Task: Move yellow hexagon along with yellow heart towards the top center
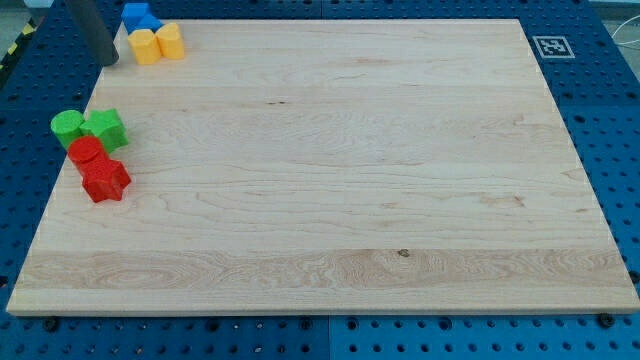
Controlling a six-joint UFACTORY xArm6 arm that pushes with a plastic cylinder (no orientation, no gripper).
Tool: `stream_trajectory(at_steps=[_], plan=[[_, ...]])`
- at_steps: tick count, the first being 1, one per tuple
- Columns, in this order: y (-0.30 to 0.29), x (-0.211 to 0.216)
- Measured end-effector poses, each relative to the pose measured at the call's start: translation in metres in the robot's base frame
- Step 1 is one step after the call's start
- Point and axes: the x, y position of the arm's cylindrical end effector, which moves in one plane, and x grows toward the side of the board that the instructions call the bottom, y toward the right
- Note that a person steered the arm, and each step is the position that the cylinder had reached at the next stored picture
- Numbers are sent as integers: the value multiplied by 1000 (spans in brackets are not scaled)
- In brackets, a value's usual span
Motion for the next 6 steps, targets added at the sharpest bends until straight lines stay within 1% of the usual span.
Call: stream_trajectory(at_steps=[2, 4, 6], plan=[[46, -13], [53, -13], [95, -37]])
